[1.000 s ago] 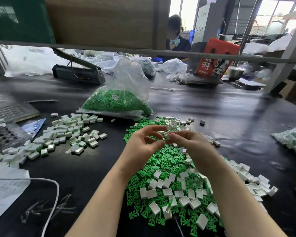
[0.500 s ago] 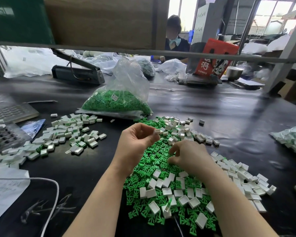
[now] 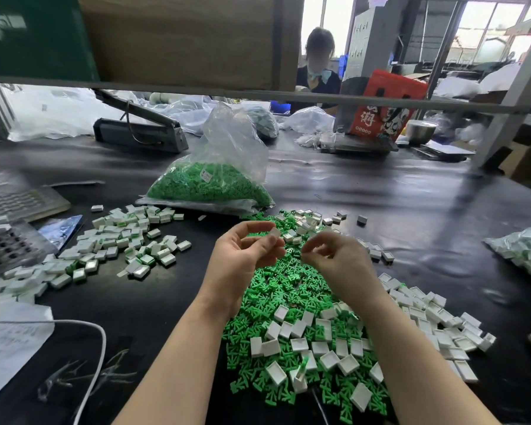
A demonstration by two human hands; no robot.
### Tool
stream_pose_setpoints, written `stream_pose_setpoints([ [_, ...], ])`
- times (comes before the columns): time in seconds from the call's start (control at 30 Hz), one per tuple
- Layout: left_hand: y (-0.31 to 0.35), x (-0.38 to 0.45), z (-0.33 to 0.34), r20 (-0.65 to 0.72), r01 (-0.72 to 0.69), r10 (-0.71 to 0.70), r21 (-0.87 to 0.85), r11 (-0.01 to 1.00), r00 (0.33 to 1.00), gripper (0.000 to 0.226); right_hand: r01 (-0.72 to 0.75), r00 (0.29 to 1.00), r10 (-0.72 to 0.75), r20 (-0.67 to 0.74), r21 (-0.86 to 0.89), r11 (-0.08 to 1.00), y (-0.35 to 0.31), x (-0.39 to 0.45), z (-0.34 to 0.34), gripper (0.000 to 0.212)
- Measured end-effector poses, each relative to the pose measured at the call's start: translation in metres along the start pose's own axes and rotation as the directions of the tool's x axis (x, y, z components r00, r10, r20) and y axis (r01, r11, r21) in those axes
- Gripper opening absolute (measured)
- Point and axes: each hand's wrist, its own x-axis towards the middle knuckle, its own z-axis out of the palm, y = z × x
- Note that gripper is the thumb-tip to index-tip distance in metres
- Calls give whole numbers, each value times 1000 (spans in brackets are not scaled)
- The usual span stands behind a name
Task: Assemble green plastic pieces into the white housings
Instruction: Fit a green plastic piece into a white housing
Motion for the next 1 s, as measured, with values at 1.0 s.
stream_pose_setpoints([
  [1.0, 0, -2, 4, -66, 26, -18, 125, 992, 998, 13, -55, 998, 50, 26, 669, 741, -16, -5, 5, 12],
])
